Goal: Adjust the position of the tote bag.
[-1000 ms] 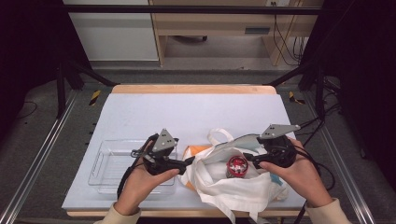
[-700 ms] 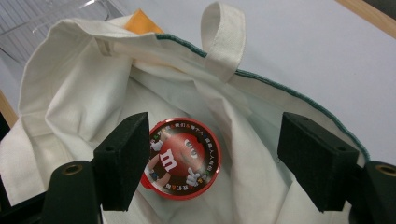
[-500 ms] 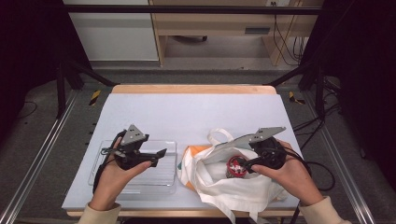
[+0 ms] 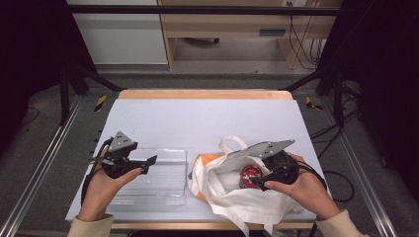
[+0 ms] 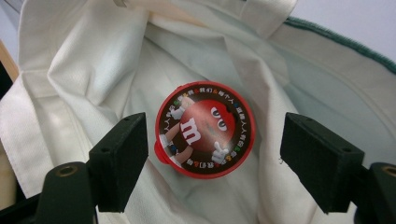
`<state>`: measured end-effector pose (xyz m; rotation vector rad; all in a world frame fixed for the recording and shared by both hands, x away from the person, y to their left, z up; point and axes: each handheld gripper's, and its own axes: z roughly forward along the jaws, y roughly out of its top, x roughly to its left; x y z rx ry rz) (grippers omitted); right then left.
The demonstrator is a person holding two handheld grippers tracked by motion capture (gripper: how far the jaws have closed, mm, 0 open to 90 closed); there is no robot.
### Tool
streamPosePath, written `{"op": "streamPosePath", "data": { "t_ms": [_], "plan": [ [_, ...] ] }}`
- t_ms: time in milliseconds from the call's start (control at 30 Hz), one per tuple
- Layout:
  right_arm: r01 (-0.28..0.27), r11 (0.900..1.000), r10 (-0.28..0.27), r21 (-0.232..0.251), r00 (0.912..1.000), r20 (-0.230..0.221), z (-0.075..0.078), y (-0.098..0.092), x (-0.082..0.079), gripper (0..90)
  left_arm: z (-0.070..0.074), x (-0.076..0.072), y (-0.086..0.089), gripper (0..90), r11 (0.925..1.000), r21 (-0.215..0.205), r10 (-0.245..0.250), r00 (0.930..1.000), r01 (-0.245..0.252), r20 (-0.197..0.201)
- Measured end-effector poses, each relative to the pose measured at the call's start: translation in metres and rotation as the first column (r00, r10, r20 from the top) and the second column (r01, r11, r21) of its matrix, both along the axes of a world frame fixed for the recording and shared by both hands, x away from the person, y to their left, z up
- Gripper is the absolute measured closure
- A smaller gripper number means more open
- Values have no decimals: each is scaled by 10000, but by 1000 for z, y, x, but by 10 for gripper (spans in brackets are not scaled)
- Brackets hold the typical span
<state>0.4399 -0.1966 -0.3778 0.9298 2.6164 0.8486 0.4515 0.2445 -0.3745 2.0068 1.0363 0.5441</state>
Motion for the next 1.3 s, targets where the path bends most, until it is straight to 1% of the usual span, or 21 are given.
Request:
{"op": "streamPosePath", "data": {
  "t_ms": [33,200,233,267,300,367,400,433,533,667,733,767,867,967,1133,1200,1300],
  "plan": [
    [-6,10000,6,21,10000,-86,-1,0,0,234,0,0,1,167,10000,-16,28,10000,-28,-7],
    [-158,9997,153,-173,9994,-295,-8,2,-1,230,0,0,3,165,10000,-17,34,10000,-34,-26],
    [-196,9994,189,-282,9995,-264,-9,3,-1,228,0,0,3,165,10000,29,-3,10000,3,-46],
    [-276,9993,269,-260,9993,-256,-11,3,-1,226,0,0,3,165,10000,30,6,10000,-6,-49],
    [-255,9992,244,-321,9991,-335,-11,4,-1,226,0,0,3,165,10000,38,24,10000,-24,-44],
    [-341,9987,329,-379,9989,-322,-13,5,-1,223,0,0,3,165,10000,-13,22,10000,-22,-50],
    [-348,9986,332,-406,9986,-406,-13,5,-1,222,-1,0,3,165,10000,13,21,10000,-21,-56],
    [-328,9985,311,-441,9988,-389,-14,6,-1,221,-1,0,3,164,10000,25,10,10000,-10,-68],
    [-377,9983,355,-437,9982,-488,-16,7,1,216,-1,0,3,164,10000,23,-5,10000,6,-69],
    [-460,9979,437,-451,9977,-512,-18,9,1,216,-1,0,3,164,10000,1,24,10000,-24,-64],
    [-481,9977,456,-477,9976,-527,-19,11,2,213,-1,0,3,163,10000,28,-17,10000,17,-76],
    [-468,9978,443,-459,9976,-537,-19,11,3,212,-1,0,3,164,9999,108,-42,9999,43,-97],
    [-499,9977,475,-464,9975,-530,-20,12,6,213,-1,0,3,163,10000,67,-31,10000,31,-93],
    [-384,9980,353,-502,9975,-610,-22,13,10,212,-2,0,2,163,10000,84,-31,9999,32,-119],
    [-430,9977,389,-522,9963,-764,-25,15,16,207,-3,1,2,162,10000,80,-58,9999,59,-139],
    [-401,9977,359,-544,9965,-757,-26,16,16,206,-3,1,2,162,9999,99,-75,9999,76,-148],
    [-451,9973,401,-575,9956,-847,-29,21,20,202,-3,1,1,162,9999,100,-91,9999,93,-144]
  ]
}}
